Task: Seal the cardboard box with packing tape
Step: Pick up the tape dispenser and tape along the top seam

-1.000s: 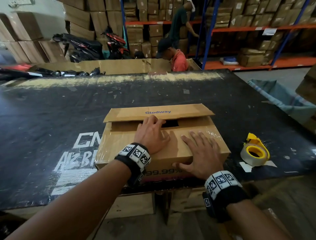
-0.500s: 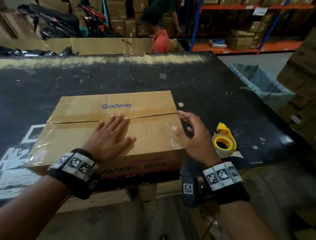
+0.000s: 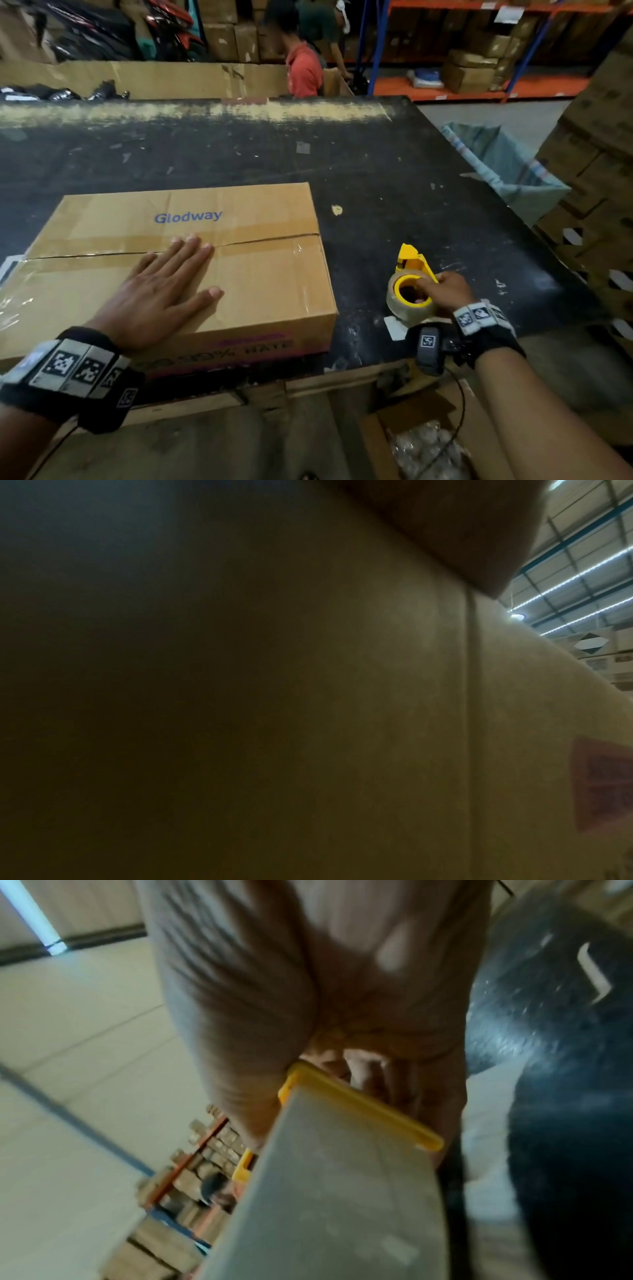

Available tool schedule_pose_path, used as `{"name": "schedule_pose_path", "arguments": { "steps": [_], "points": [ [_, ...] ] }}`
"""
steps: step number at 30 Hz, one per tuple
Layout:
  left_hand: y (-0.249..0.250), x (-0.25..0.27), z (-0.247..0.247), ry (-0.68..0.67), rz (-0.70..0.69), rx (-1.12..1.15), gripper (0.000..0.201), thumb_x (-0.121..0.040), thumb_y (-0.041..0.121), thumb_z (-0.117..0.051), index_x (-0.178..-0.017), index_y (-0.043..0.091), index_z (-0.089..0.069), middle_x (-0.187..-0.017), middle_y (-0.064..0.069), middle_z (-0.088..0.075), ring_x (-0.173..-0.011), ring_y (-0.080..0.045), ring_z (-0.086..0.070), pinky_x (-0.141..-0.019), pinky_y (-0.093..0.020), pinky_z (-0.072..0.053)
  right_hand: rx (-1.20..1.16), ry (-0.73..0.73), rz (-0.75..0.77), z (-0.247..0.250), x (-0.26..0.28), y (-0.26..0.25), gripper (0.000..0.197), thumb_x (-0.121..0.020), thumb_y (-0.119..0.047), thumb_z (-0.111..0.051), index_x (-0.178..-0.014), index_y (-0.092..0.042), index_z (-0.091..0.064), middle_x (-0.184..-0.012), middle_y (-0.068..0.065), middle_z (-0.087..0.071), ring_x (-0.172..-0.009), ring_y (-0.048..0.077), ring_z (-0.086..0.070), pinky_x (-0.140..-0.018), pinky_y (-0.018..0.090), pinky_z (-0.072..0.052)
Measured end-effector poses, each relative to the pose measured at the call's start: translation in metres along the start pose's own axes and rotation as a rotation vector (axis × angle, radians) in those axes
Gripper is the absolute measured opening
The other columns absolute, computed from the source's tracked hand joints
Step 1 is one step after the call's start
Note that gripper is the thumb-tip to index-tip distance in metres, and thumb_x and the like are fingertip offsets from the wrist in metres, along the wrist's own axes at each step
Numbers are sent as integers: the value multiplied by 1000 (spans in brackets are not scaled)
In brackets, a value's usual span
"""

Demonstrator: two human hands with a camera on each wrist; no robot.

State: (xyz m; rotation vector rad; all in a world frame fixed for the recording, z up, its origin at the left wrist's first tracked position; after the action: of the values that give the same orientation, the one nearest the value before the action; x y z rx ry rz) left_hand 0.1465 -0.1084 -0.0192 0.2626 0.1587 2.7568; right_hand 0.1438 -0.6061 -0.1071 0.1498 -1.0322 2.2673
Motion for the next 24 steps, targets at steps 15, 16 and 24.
{"name": "schedule_pose_path", "arguments": {
  "steps": [15, 16, 24],
  "points": [
    [1, 1, 2, 44, 21, 66, 87, -86, 84, -14, -160, 43, 3, -170, 14, 13, -157, -7, 15, -130, -42, 1, 30, -363, 1172, -48, 98, -274, 71, -72, -35, -82, -133, -26, -48, -96, -9, -59, -87, 12, -62, -71, 32, -52],
    [2, 1, 3, 33, 19, 75, 87, -87, 83, -19, -160, 42, 3, -170, 13, 15, -157, -8, 16, -130, -42, 1, 86, -383, 1179, -56, 99, -276, 69, -72, -35, -81, -133, -26, -49, -96, -15, -57, -88, 9, -62, -71, 29, -50],
    [-103, 51, 37, 73, 294, 96, 99, -77, 91, -17, -161, 40, -10, -172, 9, -2, -160, -16, -5, -129, -45, -11, 280, -466, 1089, -60, 92, -282, 71, -74, -39, -81, -134, -35, -43, -120, -3, -60, -105, 15, -63, -83, 39, -57]
  ]
}}
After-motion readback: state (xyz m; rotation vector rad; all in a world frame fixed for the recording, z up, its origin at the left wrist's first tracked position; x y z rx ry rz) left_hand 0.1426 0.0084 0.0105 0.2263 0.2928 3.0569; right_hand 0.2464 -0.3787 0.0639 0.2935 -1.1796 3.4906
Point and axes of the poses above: each hand's wrist, its own x-axis away from the middle knuckle, its own z-axis out of the back of the hand, y = z × x, the point moved 3 cm from there along -x, towards the middle knuckle
